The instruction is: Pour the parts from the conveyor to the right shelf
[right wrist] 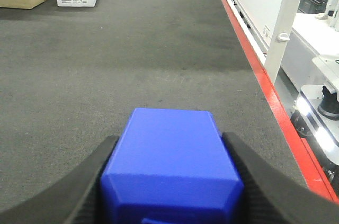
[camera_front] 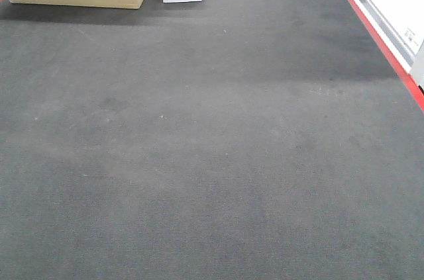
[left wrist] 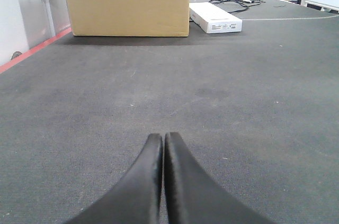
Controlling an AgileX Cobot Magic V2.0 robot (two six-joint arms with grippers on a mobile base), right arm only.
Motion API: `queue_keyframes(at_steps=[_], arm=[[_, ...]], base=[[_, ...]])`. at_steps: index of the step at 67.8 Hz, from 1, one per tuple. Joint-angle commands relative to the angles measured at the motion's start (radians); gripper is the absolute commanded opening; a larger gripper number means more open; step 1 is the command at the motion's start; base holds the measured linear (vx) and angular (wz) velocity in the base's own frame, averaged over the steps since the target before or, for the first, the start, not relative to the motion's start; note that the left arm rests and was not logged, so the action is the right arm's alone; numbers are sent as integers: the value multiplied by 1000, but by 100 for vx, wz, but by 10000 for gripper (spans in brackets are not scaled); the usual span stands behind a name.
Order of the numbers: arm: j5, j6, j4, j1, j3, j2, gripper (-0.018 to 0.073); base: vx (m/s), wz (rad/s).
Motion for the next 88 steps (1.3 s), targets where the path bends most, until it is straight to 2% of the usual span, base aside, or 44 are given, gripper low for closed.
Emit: queue_keyframes(at_steps=[1, 47, 88], arm=[[-81, 1, -1, -4, -27, 9, -6], [-81, 1, -1, -4, -27, 9, -6], [-81, 1, -1, -4, -27, 9, -6]], base=[[0, 0], [-16, -8], [-33, -56]])
